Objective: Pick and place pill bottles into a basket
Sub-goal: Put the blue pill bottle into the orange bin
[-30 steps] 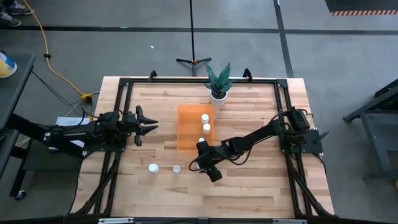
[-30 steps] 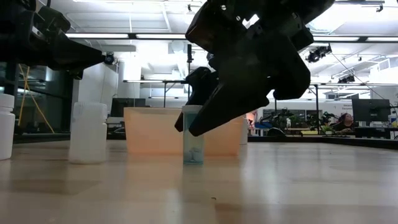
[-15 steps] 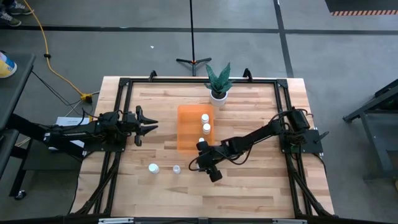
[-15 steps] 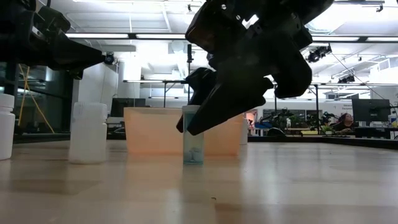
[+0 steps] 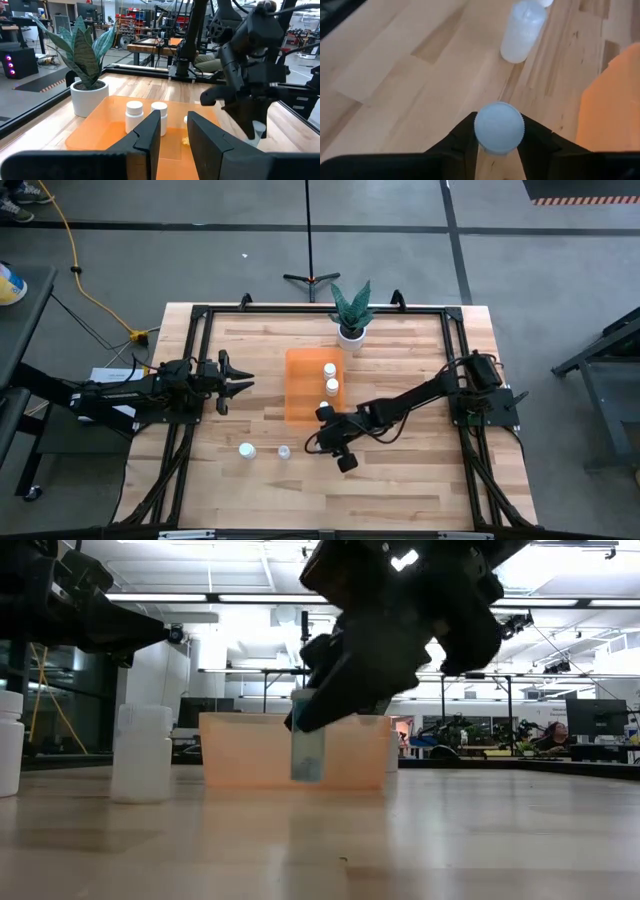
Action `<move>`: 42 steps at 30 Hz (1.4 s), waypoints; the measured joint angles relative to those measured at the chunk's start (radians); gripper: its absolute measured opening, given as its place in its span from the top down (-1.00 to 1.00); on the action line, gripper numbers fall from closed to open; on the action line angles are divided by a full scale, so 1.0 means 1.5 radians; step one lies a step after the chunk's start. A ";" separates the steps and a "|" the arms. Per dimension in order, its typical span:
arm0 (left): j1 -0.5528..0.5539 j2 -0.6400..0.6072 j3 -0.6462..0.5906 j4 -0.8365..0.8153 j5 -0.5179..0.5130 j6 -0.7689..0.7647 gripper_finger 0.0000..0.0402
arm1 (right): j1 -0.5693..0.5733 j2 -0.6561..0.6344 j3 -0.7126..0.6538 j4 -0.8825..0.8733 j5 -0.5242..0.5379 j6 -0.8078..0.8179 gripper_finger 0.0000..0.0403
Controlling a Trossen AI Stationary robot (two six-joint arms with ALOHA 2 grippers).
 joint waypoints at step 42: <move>0.000 0.000 0.000 0.000 0.000 0.000 0.34 | -0.215 -0.040 0.001 0.031 -0.055 -0.035 0.46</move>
